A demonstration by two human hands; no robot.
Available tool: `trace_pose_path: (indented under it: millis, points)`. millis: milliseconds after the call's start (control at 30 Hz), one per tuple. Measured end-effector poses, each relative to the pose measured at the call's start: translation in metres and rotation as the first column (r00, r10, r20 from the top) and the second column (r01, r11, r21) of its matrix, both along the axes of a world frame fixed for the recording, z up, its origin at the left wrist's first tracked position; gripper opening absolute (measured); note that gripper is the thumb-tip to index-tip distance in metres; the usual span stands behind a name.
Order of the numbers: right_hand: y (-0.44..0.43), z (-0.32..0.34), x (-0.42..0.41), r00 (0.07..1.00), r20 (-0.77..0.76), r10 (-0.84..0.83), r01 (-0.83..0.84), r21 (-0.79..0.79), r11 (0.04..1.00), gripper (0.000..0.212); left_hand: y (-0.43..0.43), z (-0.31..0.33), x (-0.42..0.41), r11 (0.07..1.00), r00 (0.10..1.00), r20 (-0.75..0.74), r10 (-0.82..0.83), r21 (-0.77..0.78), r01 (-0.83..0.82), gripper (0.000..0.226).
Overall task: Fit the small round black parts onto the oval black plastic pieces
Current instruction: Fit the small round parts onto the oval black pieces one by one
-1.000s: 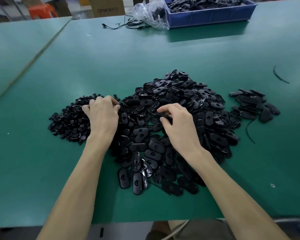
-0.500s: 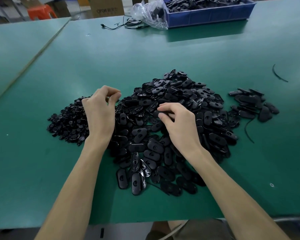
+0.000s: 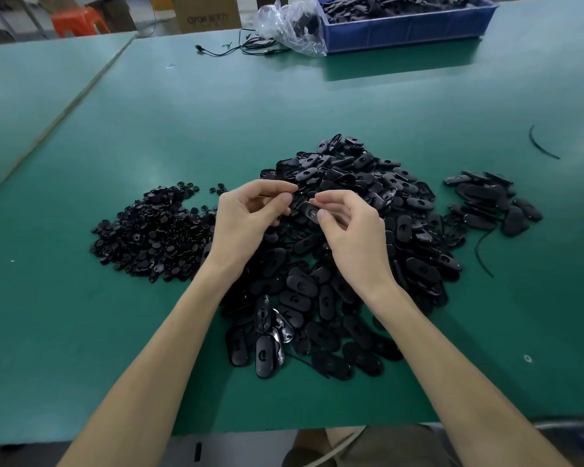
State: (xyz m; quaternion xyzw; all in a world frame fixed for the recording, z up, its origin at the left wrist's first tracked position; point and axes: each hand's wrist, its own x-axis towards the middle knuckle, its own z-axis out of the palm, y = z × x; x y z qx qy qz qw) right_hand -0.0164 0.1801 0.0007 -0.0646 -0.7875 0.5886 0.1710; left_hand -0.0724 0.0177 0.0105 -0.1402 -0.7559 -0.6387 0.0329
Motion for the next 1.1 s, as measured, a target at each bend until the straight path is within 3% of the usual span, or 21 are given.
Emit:
trace_pose_path:
  millis: [1100]
  points:
    - [0.0004, 0.0027, -0.0007, 0.997, -0.004, -0.082, 0.081, -0.112, 0.990, 0.020, 0.0009, 0.0009, 0.0020, 0.991, 0.996, 0.059, -0.068, 0.119, 0.061, 0.010]
